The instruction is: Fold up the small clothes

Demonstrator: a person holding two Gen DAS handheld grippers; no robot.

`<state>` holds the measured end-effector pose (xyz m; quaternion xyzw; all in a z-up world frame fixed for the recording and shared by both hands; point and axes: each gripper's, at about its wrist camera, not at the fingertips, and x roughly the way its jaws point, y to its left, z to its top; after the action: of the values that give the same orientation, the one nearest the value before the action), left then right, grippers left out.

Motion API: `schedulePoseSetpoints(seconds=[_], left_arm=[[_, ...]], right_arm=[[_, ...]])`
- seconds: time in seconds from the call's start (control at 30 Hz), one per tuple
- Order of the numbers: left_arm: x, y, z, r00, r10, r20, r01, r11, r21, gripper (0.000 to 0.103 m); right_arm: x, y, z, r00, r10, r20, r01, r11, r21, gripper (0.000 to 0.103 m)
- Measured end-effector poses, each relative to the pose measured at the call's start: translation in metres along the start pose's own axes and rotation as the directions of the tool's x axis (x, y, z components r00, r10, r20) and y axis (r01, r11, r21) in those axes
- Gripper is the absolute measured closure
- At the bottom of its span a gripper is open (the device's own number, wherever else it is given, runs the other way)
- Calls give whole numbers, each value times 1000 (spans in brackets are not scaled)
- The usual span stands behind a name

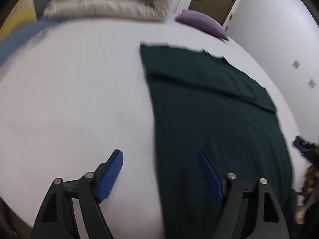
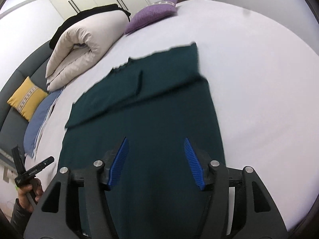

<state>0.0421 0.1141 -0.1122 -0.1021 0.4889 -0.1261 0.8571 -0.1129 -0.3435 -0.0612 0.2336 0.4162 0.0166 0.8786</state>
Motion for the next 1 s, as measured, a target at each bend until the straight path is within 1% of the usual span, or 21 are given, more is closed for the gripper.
schedulePoseSetpoints(seconds=[0.07,0.17,0.2,0.23,0.3,0.4,0.57,0.67,0.73,0.83,0.9,0.97,1.0], left_arm=[[-9,4,-21,999,-42,-27,41,998,-38,23],[-24,12,-42,995,-96,-33,92,991,-93,23],[-28,13,-48,991,-131,-35,126,986,-113,23],[-29,17,-54,983,-177,-53,168,975,-143,23],[-30,16,-63,975,-206,-80,191,968,-164,24],[-32,12,-70,967,-230,-113,212,965,-153,26],[-23,13,-75,940,-296,-169,263,945,-195,33],[-21,18,-81,926,-330,-185,285,930,-233,36],[-20,22,-83,915,-354,-194,301,919,-256,41],[-17,26,-88,892,-394,-220,329,901,-283,48],[-14,29,-91,881,-413,-232,339,891,-302,50],[-11,33,-96,866,-439,-238,354,876,-328,50],[-10,34,-96,862,-448,-238,359,870,-337,50]], right_arm=[[-13,-6,-23,1000,23,-20,-22,1000,11,47],[-33,-15,-49,998,55,-25,-54,998,30,47],[-41,-18,-56,998,61,-19,-60,998,35,47],[-47,-21,-61,997,70,-15,-70,997,42,47],[-57,-28,-70,996,89,-11,-89,994,67,47],[-68,-40,-85,995,102,-20,-100,990,103,47],[-78,-59,-101,991,125,-40,-119,983,137,47],[-80,-73,-108,989,139,-56,-127,976,176,47],[-78,-82,-109,985,158,-67,-141,969,205,47],[-76,-91,-115,978,190,-85,-165,957,237,47],[-76,-95,-117,973,210,-91,-182,951,250,46],[-75,-96,-116,969,226,-95,-195,946,259,46],[-75,-98,-117,968,233,-98,-200,943,265,46]])
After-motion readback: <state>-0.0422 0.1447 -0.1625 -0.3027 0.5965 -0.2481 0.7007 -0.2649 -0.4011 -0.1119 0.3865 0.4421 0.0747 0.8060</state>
